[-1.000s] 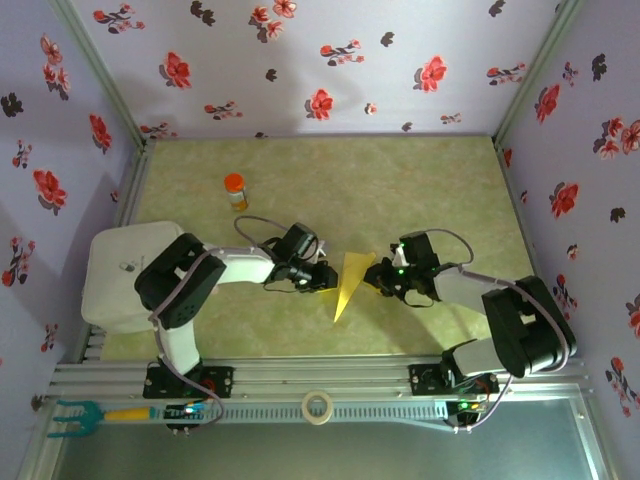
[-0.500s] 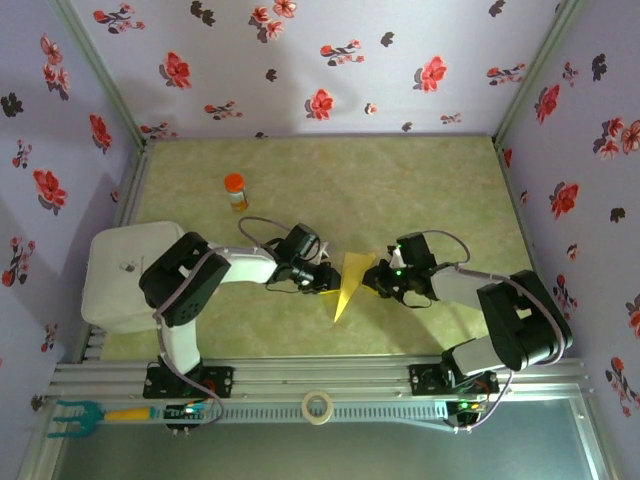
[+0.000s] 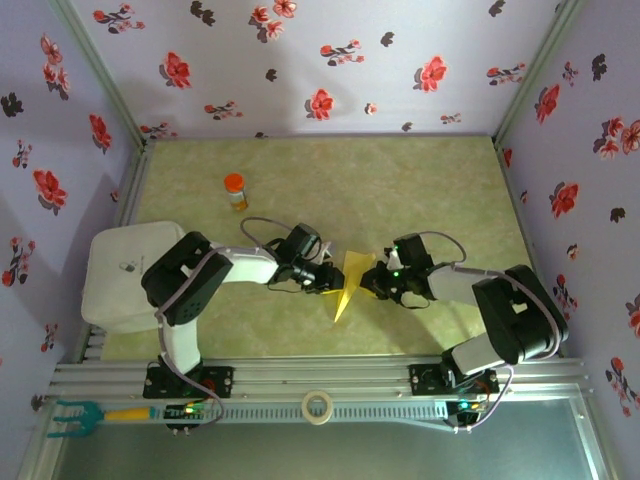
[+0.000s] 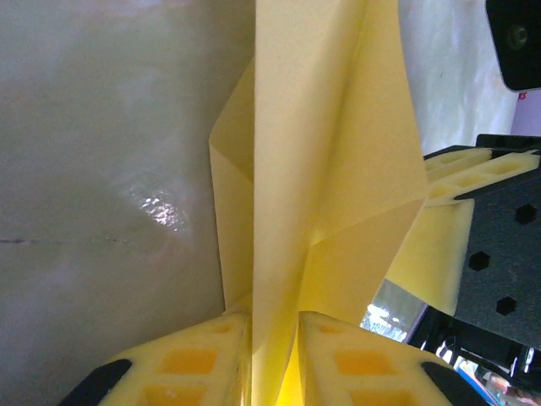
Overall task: Fold a paper plane with a square sheet of paper (pick it up from the middle)
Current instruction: Move a paper plane to the center of the table.
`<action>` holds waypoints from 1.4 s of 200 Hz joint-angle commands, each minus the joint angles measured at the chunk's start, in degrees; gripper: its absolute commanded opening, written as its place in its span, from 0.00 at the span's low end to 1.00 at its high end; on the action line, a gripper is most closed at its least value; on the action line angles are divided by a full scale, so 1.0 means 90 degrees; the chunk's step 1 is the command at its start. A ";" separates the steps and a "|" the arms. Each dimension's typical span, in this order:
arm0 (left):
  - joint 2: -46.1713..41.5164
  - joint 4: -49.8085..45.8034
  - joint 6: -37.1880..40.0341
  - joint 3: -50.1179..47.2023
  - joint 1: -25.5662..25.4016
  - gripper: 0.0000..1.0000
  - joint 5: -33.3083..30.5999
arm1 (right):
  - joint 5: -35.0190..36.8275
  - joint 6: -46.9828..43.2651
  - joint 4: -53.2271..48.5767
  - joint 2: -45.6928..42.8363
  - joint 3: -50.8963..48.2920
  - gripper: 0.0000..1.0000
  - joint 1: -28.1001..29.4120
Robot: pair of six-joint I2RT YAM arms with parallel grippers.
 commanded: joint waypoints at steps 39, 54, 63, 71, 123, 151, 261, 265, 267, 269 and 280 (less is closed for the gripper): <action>0.0188 -0.0211 0.0051 0.0121 -0.0073 0.24 0.0164 | -0.0156 0.0065 0.0155 0.0161 0.0115 0.14 0.0066; 0.0147 -0.0379 0.0126 0.0165 -0.0092 0.25 0.0108 | -0.0165 0.0070 0.0175 0.0176 0.0120 0.15 0.0069; 0.0138 -0.0411 0.0148 0.0198 -0.0111 0.25 0.0119 | -0.0183 0.0075 0.0197 0.0187 0.0117 0.15 0.0076; 0.0121 -0.0399 0.0140 0.0217 -0.0120 0.25 0.0150 | -0.0212 0.0075 0.0230 0.0199 0.0112 0.14 0.0077; 0.0009 -0.0414 0.0127 0.0395 -0.0209 0.22 0.0031 | -0.0255 0.0124 0.0432 0.0388 0.0057 0.13 0.0086; -0.0152 -0.1244 0.0540 0.0578 -0.0246 0.24 -0.0537 | -0.0242 0.0120 0.0453 0.0417 0.0056 0.13 0.0086; 0.0181 -0.1073 0.0572 0.0757 -0.0378 0.24 -0.0057 | -0.0293 0.0173 0.0628 0.0511 0.0012 0.13 0.0086; 0.0196 -0.1064 0.0569 0.0757 -0.0375 0.23 -0.0046 | -0.0300 0.0176 0.0629 0.0519 0.0009 0.13 0.0086; 0.0196 -0.1063 0.0569 0.0764 -0.0383 0.23 -0.0037 | -0.0295 0.0174 0.0627 0.0524 0.0013 0.13 0.0086; 0.0199 -0.1063 0.0573 0.0766 -0.0382 0.23 -0.0040 | -0.0303 0.0173 0.0633 0.0526 0.0009 0.13 0.0086; 0.0225 -0.1071 0.0573 0.0776 -0.0387 0.22 -0.0044 | -0.0313 0.0182 0.0649 0.0529 0.0012 0.13 0.0086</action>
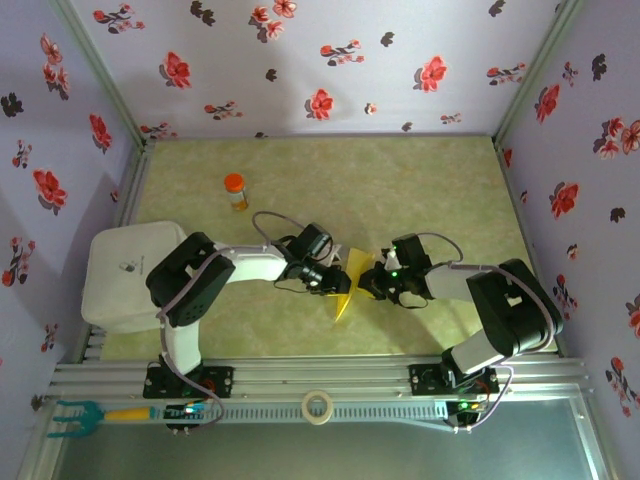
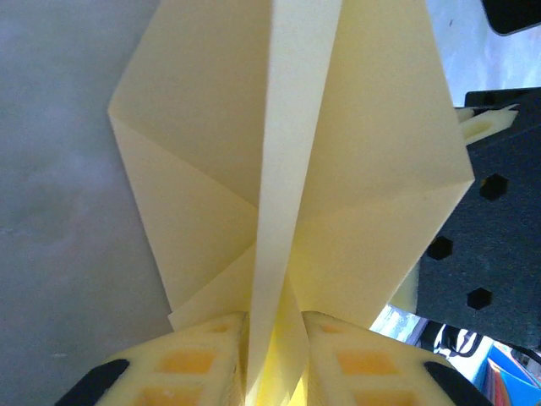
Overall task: Fold a paper plane with a square sheet of paper (pick it up from the middle)
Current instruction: Move a paper plane to the center of the table.
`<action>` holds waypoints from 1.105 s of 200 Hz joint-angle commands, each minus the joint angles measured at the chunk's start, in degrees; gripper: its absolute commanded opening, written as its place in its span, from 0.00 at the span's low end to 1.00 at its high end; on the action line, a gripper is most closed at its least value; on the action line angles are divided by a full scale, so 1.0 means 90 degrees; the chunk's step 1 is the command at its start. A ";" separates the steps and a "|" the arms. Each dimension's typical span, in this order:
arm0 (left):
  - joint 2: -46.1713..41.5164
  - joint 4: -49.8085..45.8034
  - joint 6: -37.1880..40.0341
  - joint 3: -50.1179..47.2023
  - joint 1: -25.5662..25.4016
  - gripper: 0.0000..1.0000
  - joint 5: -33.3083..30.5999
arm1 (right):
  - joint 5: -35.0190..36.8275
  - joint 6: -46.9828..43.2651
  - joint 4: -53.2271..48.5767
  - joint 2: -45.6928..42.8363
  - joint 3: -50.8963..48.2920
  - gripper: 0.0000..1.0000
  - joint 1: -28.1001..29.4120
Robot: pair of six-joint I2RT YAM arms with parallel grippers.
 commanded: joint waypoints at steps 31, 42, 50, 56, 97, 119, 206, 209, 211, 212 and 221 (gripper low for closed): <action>0.0217 -0.0014 0.0041 0.0179 -0.0069 0.17 0.0163 | -0.0037 0.0068 0.0294 0.0228 0.0010 0.14 0.0057; 0.0209 -0.0072 0.0069 0.0213 -0.0087 0.15 0.0118 | -0.0031 0.0073 0.0294 0.0231 0.0017 0.14 0.0057; 0.0186 -0.0129 0.0084 0.0240 -0.0091 0.13 0.0083 | -0.0028 0.0068 0.0294 0.0226 0.0015 0.14 0.0058; 0.0154 -0.0188 0.0105 0.0261 -0.0101 0.12 0.0029 | -0.0028 0.0068 0.0294 0.0224 0.0017 0.14 0.0060; -0.0250 -0.0935 0.0283 0.0487 -0.0186 0.06 -0.0806 | 0.0223 -0.0085 -0.0060 -0.0105 0.0088 0.17 0.0058; -0.0474 -0.1556 0.0397 0.0694 -0.0261 0.05 -0.1465 | 0.0583 -0.0286 -0.0600 -0.0462 0.0201 0.19 0.0049; -0.0526 -0.3902 0.0336 0.1613 -0.0580 0.02 -0.4334 | 0.1022 -0.0266 -0.0995 -0.0981 0.0264 0.21 0.0028; -0.0515 -0.3924 0.0319 0.1616 -0.0580 0.02 -0.4368 | 0.1025 -0.0264 -0.0988 -0.0992 0.0253 0.20 0.0028; -0.0509 -0.3940 0.0314 0.1616 -0.0580 0.02 -0.4381 | 0.1016 -0.0252 -0.0978 -0.0989 0.0252 0.21 0.0028; -0.0511 -0.3941 0.0314 0.1618 -0.0575 0.02 -0.4384 | 0.1013 -0.0248 -0.0977 -0.0987 0.0252 0.21 0.0028; -0.0471 -0.4005 0.0252 0.1638 -0.0580 0.02 -0.4466 | 0.1027 -0.0235 -0.0956 -0.1005 0.0242 0.21 0.0028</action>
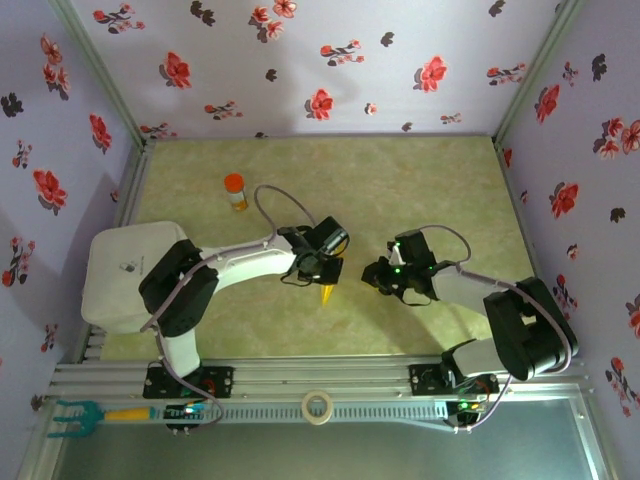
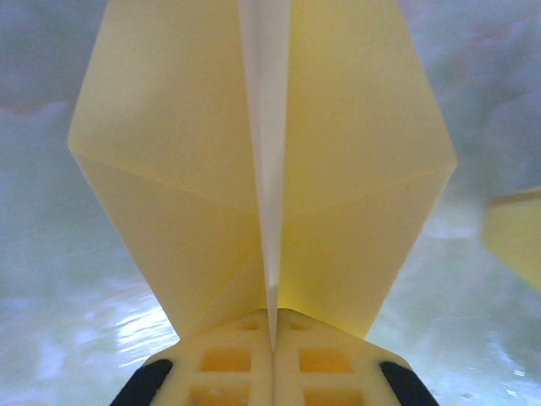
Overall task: Fold a paper plane with a square sheet of paper (pick it up from the middle)
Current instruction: Move a paper plane to the center of the table.
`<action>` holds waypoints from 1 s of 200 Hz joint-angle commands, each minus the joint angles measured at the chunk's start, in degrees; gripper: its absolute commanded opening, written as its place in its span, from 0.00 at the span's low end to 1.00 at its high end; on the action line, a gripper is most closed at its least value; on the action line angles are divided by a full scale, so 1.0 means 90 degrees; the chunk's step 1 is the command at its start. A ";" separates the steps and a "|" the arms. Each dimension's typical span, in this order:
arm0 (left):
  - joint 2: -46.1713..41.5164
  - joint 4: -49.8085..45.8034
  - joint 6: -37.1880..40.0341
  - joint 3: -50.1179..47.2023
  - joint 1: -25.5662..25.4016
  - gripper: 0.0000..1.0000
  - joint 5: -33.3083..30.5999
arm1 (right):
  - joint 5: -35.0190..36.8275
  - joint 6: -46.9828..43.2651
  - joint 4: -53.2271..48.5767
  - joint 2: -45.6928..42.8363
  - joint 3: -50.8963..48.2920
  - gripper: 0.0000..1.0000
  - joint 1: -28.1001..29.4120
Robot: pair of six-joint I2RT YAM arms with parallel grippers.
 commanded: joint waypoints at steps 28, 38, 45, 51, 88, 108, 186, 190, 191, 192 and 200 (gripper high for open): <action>0.0093 -0.0785 -0.0270 0.0189 -0.0014 0.02 -0.0899 | 0.0165 0.0035 -0.0095 -0.0084 0.0081 0.21 0.0013; 0.0130 -0.0792 -0.0321 0.0183 -0.0018 0.02 -0.0902 | 0.0144 0.0052 -0.0066 -0.0077 0.0064 0.21 0.0018; 0.0155 -0.0788 -0.0354 0.0175 -0.0015 0.02 -0.0900 | 0.0144 0.0052 -0.0055 -0.0064 0.0062 0.21 0.0014; 0.0166 -0.0785 -0.0384 0.0172 -0.0012 0.02 -0.0913 | 0.0147 0.0052 -0.0055 -0.0061 0.0062 0.21 0.0015; 0.0270 -0.0767 -0.0455 0.0177 -0.0018 0.03 -0.0906 | 0.0116 0.0091 0.0032 0.0007 0.0033 0.21 0.0015; 0.0336 -0.0783 -0.0421 0.0210 -0.0024 0.04 -0.0858 | 0.0079 0.0129 0.0119 0.0060 0.0013 0.21 0.0019; 0.0443 -0.0803 -0.0361 0.0288 -0.0016 0.10 -0.0778 | -0.0091 0.0199 0.0378 0.0149 -0.0026 0.22 0.0014; 0.0439 -0.0804 -0.0352 0.0289 -0.0024 0.10 -0.0770 | -0.0105 0.0207 0.0395 0.0148 -0.0029 0.22 0.0013; 0.0439 -0.0804 -0.0357 0.0294 -0.0024 0.10 -0.0769 | -0.0111 0.0213 0.0400 0.0150 -0.0032 0.22 0.0013; 0.0444 -0.0803 -0.0359 0.0297 -0.0024 0.10 -0.0768 | -0.0113 0.0211 0.0407 0.0147 -0.0029 0.22 0.0013; 0.0431 -0.0805 -0.0344 0.0308 -0.0024 0.11 -0.0768 | -0.0141 0.0218 0.0438 0.0143 -0.0024 0.22 0.0014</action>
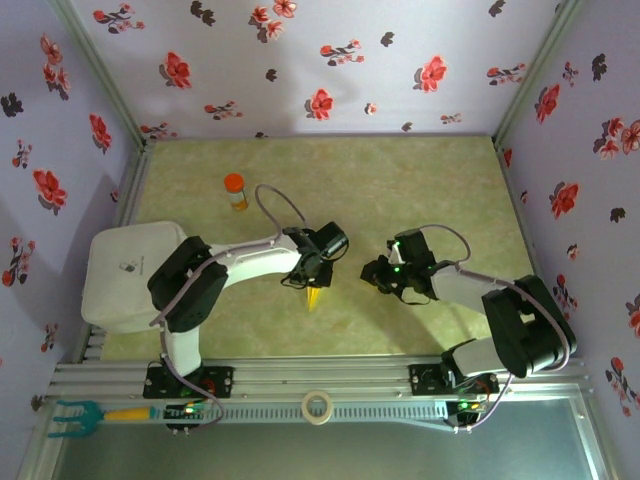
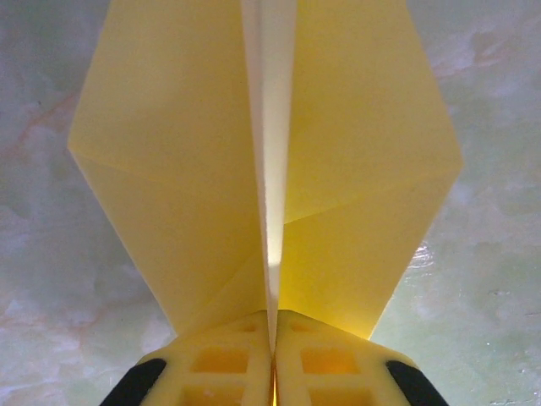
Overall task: Fold a paper plane with a square sheet of paper (pick it up from the middle)
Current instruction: Move a paper plane to the center of the table.
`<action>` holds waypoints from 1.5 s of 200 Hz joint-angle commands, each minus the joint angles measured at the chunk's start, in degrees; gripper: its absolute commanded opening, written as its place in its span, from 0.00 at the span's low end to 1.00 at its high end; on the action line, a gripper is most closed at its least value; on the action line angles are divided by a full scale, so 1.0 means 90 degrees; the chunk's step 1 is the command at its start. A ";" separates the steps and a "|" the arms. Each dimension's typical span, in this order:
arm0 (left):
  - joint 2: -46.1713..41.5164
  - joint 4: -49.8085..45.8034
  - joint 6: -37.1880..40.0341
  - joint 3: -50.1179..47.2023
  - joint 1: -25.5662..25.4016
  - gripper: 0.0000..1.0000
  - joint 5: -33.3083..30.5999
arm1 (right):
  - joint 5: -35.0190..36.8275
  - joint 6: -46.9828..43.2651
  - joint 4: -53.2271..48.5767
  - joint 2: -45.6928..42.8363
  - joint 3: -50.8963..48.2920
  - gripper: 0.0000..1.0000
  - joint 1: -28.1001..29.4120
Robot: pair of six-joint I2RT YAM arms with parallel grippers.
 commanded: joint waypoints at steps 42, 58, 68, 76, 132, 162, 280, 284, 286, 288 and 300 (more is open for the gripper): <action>0.0096 -0.0196 0.0049 0.0241 -0.0019 0.17 -0.0071 | -0.0126 0.0192 0.0288 0.0086 -0.0045 0.23 0.0021; 0.0070 -0.0192 0.0072 0.0251 -0.0025 0.17 -0.0068 | -0.0145 0.0242 0.0382 0.0090 -0.0074 0.23 0.0021; 0.0071 -0.0190 0.0097 0.0268 -0.0023 0.17 -0.0066 | -0.0179 0.0293 0.0469 0.0114 -0.0075 0.23 0.0021; 0.0067 -0.0194 0.0105 0.0279 -0.0024 0.17 -0.0071 | -0.0243 0.0353 0.0591 0.0138 -0.0067 0.23 0.0031; 0.0065 -0.0157 0.0103 0.0271 -0.0024 0.11 -0.0076 | -0.0429 0.0855 0.1407 0.0592 0.0296 0.26 0.0237; 0.0066 -0.0145 0.0113 0.0266 -0.0024 0.11 -0.0076 | -0.0487 0.1015 0.1693 0.0997 0.0626 0.29 0.0389; 0.0086 -0.0130 0.0105 0.0251 -0.0026 0.11 -0.0072 | -0.0789 0.1627 0.2862 0.2040 0.0998 0.31 0.0665; 0.0086 -0.0138 0.0118 0.0251 -0.0024 0.11 -0.0067 | -0.0782 0.1627 0.2867 0.2050 0.0996 0.31 0.0674; 0.0084 -0.0147 0.0109 0.0258 -0.0026 0.11 -0.0066 | -0.0781 0.1620 0.2863 0.2050 0.0994 0.31 0.0675; 0.0086 -0.0147 0.0112 0.0260 -0.0022 0.11 -0.0061 | -0.0781 0.1611 0.2850 0.2058 0.0996 0.31 0.0680; 0.0078 -0.0155 0.0113 0.0261 -0.0024 0.11 -0.0069 | -0.0780 0.1520 0.2635 0.2117 0.1075 0.30 0.0703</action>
